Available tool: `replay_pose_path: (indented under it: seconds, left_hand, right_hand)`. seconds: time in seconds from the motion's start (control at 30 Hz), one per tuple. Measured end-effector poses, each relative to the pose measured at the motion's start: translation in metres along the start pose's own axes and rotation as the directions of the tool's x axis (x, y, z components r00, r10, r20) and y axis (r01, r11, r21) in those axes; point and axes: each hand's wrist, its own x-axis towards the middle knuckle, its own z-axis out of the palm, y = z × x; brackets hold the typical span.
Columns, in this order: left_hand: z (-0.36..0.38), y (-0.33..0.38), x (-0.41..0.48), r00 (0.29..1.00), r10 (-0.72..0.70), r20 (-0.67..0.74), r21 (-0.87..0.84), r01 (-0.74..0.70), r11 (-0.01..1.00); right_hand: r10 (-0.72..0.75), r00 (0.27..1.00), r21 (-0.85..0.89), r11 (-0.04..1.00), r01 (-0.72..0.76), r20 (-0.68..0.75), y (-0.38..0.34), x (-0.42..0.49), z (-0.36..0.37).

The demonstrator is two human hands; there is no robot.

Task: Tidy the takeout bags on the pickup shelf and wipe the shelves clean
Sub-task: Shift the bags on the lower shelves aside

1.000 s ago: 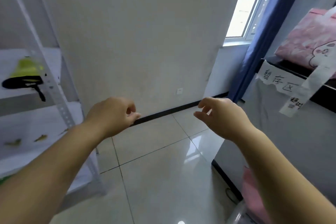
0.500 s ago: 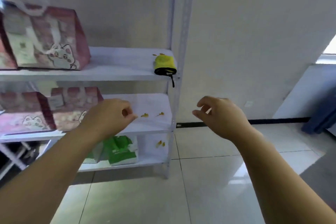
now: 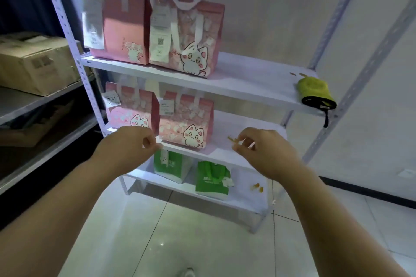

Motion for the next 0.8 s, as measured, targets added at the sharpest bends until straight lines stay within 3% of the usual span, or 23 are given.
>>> replay_pose_path:
  seconds: [0.43,0.8]
  left_hand:
    - [-0.009,-0.116,0.107,0.976,-0.217,0.008,0.084,0.216,0.973]
    - [0.008,-0.232,0.183,0.959,-0.278,0.061,0.045,0.275,0.96]
  right_hand:
    - [-0.144,0.979,0.057,0.989,0.137,0.144,-0.059,0.186,0.093]
    - [-0.1,0.97,0.027,0.995,0.097,0.223,-0.115,0.281,0.15]
